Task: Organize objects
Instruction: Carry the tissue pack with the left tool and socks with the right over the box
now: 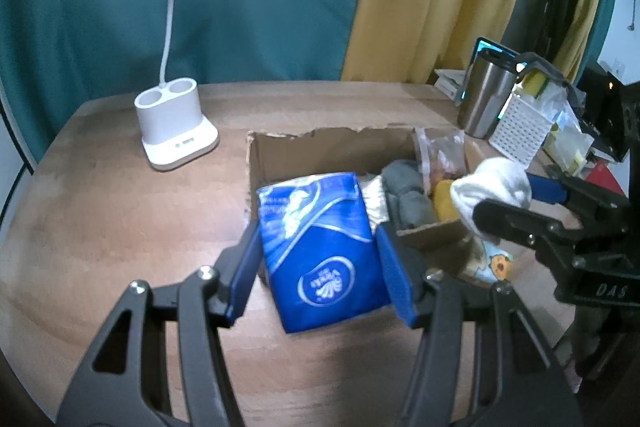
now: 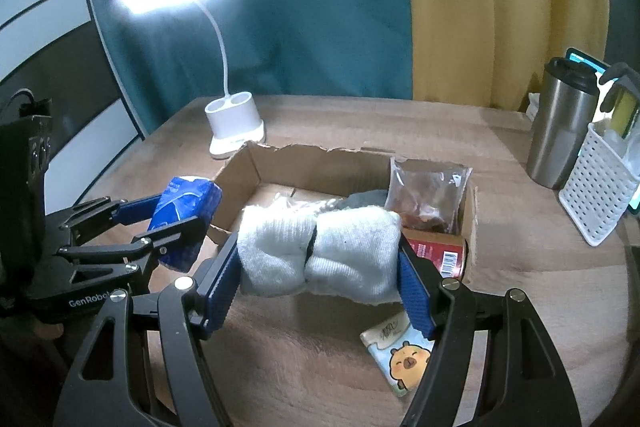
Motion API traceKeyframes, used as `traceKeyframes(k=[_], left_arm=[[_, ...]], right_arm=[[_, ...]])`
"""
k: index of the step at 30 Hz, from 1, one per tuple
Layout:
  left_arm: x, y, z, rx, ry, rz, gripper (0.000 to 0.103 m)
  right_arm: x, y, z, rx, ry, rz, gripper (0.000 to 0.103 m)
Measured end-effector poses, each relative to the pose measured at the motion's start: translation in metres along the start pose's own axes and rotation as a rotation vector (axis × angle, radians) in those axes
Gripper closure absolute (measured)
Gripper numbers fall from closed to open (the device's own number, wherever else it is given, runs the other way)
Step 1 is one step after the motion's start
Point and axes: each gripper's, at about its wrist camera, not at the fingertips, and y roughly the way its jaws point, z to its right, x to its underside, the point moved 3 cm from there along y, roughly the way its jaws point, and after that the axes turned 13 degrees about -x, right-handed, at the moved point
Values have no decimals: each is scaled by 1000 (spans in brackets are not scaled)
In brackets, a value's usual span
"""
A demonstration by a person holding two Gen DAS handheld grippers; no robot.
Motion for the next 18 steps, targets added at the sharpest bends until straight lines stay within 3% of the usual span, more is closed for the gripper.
traceKeyframes(k=[18], left_arm=[[-22, 46, -7, 0, 3, -42, 45]], right_arm=[[-19, 32, 9, -3, 5, -33, 30]])
